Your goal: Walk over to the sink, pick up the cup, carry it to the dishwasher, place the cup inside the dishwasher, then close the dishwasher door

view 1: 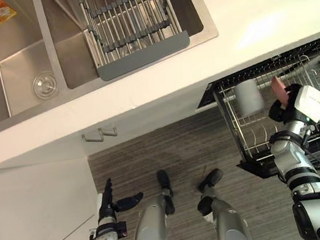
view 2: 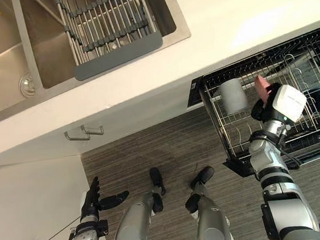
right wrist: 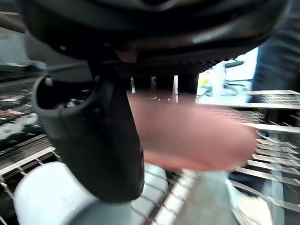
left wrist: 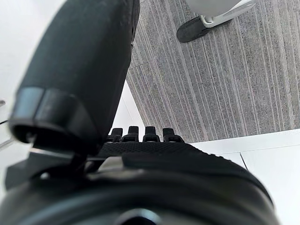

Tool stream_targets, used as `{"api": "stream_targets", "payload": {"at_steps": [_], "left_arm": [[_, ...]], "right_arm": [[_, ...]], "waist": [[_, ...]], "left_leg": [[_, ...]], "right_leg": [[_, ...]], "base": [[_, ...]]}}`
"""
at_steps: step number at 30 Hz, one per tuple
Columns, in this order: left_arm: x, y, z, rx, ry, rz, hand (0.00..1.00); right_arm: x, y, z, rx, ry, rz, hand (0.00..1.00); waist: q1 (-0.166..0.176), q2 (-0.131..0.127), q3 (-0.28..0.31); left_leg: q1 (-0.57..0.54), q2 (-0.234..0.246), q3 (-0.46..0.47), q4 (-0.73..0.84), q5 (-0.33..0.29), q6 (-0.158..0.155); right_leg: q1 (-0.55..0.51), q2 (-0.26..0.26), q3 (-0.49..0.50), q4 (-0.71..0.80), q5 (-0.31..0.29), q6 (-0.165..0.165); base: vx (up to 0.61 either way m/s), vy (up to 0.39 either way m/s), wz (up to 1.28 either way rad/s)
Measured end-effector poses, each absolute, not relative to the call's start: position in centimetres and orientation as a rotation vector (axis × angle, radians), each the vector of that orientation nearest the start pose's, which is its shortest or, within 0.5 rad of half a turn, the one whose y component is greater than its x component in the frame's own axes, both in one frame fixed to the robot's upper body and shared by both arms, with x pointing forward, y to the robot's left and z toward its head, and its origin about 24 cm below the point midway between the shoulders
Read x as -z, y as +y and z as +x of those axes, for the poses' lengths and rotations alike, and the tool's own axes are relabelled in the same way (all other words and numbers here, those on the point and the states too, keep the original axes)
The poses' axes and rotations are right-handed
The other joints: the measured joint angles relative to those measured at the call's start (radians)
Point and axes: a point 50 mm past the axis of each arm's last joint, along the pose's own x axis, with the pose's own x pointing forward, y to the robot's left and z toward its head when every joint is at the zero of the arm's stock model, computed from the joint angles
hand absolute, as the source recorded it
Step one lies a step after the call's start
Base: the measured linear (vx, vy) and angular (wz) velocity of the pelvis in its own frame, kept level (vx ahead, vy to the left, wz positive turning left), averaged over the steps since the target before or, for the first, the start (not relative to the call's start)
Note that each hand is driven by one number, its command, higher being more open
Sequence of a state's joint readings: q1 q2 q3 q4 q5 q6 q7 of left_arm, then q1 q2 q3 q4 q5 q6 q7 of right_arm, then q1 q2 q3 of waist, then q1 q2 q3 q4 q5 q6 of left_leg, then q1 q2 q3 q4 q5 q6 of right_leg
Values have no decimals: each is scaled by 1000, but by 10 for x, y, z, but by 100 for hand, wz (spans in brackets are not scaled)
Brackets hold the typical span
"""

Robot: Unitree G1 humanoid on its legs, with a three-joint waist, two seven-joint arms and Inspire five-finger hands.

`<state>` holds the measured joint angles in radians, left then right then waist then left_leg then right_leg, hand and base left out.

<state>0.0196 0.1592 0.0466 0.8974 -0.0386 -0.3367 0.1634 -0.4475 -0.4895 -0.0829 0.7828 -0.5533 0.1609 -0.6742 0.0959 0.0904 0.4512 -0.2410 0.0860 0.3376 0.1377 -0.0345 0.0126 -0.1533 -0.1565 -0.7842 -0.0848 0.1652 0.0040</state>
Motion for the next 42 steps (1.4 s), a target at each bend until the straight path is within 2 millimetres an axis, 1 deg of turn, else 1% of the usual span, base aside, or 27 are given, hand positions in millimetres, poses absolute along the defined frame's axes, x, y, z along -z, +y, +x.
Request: {"api": "stream_targets", "payload": {"at_steps": [1,5,6,7,9,12,14,16,17,18,20,21,22,23,25,26,27,28,30,31,32,33,34,36,37,41,42], "left_arm": [[109,222,170,-275,567,157,100],[117,221,164,-259,652,160,100],[119,220,161,-252,675,172,100],[121,220,159,-249,684,178,100],[124,218,156,-247,719,196,100],[131,226,143,-287,811,201,100],[134,230,135,-307,851,211,100],[138,234,123,-332,899,226,100],[139,235,120,-341,912,222,100],[142,236,111,-350,937,222,100],[145,237,100,-366,965,221,100],[146,237,92,-380,983,214,100],[147,238,87,-390,995,210,100],[148,238,84,-396,1000,208,100],[150,239,75,-420,1027,196,100],[151,239,73,-423,1033,195,100],[152,239,69,-425,1044,195,100],[152,239,67,-426,1048,195,100],[153,239,62,-427,1056,196,100],[153,239,63,-426,1056,196,100],[152,239,64,-419,1050,198,100],[152,237,68,-401,1040,207,100],[152,237,72,-390,1032,211,100],[150,232,85,-350,1004,219,100],[150,228,92,-330,990,218,100],[151,217,94,-312,983,189,100],[151,215,95,-309,976,183,100]], "right_arm": [[-55,-323,298,835,191,-1067,100],[-27,-320,280,856,278,-883,100],[-22,-317,276,861,275,-812,100],[-21,-316,275,858,266,-786,100],[-21,-308,269,834,195,-687,100],[-23,-292,264,802,101,-558,100],[-25,-292,258,821,62,-495,100],[-32,-299,252,856,19,-432,100],[-33,-301,249,866,14,-427,100],[-34,-307,244,891,9,-403,100],[-36,-319,238,947,11,-361,100],[-36,-327,232,993,17,-323,100],[-36,-336,225,1043,21,-284,100],[-36,-340,221,1069,25,-267,100],[-28,-359,200,1188,63,-164,100],[-25,-364,194,1220,79,-134,100],[-16,-373,183,1294,114,-50,100],[-11,-377,176,1332,135,-3,100],[7,-385,158,1439,197,167,100],[10,-386,154,1457,212,191,0],[17,-387,148,1480,237,235,0],[20,-387,146,1493,251,293,0],[22,-387,145,1498,262,310,0],[30,-388,144,1510,291,389,0],[36,-384,145,1505,303,445,0],[48,-367,152,1446,322,531,0],[51,-359,158,1400,316,552,0]], "waist": [[0,0,0],[-3,-1,-1],[-4,-3,-2],[-4,-5,-3],[-9,-18,-12],[-31,-53,-53],[-34,-71,-86],[-35,-92,-120],[-36,-96,-136],[-38,-101,-165],[-46,-101,-186],[-49,-102,-206],[-55,-100,-213],[-57,-100,-217],[-61,-100,-242],[-62,-99,-247],[-66,-99,-251],[-69,-98,-254],[-90,-94,-259],[-94,-91,-259],[-106,-83,-261],[-116,-72,-257],[-116,-66,-253],[-117,-41,-228],[-117,-20,-199],[-113,20,-169],[-111,31,-161]], "left_leg": [[1,0,0,-1,0,1],[26,-2,3,-8,2,3],[41,-2,6,-14,2,3],[48,-2,8,-16,2,3],[68,-1,16,-22,2,3],[98,0,32,-29,2,3],[120,2,44,-33,0,0],[161,4,63,-45,-2,-3],[164,5,67,-48,-2,-3],[175,5,73,-52,-2,-4],[207,6,79,-63,-4,-7],[220,6,84,-67,-5,-8],[234,7,85,-68,-9,-14],[240,8,86,-68,-10,-16],[256,11,95,-69,-12,-18],[262,12,97,-69,-12,-18],[277,14,101,-68,-13,-19],[282,14,102,-67,-14,-20],[284,18,108,-60,-20,-24],[280,19,110,-57,-21,-23],[256,22,112,-43,-32,-23],[221,25,115,-26,-36,-23],[202,25,119,-24,-36,-22],[160,20,126,-31,-30,-19],[151,19,127,-33,-24,-20],[134,21,129,-34,-19,-29],[131,21,130,-35,-19,-28]], "right_leg": [[0,-1,1,0,1,0],[21,-1,19,0,4,2],[33,-1,30,0,4,3],[38,-1,40,0,5,5],[50,-1,60,-1,5,6],[68,-2,77,-1,3,9],[81,-3,90,-2,0,12],[108,-1,109,-6,-5,19],[108,0,113,-6,-5,19],[113,1,119,-6,-7,20],[138,2,124,-6,-13,24],[146,3,128,-6,-15,24],[160,4,129,-6,-17,24],[166,5,130,-6,-18,25],[175,8,139,-6,-19,23],[179,9,141,-6,-19,23],[192,11,145,-6,-20,22],[197,11,146,-6,-20,22],[203,12,151,-6,-24,22],[198,12,154,-5,-25,23],[178,13,159,-5,-26,26],[147,12,166,-5,-22,21],[127,11,171,-5,-19,17],[78,8,179,-5,-12,16],[67,7,179,-5,-11,14],[49,9,178,-5,-13,11],[45,9,178,-1,-14,9]], "base": [[-37,148,-2],[-12,118,-3],[0,108,-8],[2,133,-10],[-1,104,-13],[0,76,-16],[3,67,-18],[-30,61,-24],[-33,43,-21],[-2,29,-15],[-7,29,-13],[-9,25,-9],[-4,25,-9],[1,21,-8],[0,20,-12],[18,18,-13],[20,15,-9],[3,26,-9],[-26,24,-8],[-43,25,-10],[-83,50,-10],[-96,56,-11],[-103,64,-12],[-56,46,-7],[-21,32,-1],[33,37,1],[79,47,2]]}}
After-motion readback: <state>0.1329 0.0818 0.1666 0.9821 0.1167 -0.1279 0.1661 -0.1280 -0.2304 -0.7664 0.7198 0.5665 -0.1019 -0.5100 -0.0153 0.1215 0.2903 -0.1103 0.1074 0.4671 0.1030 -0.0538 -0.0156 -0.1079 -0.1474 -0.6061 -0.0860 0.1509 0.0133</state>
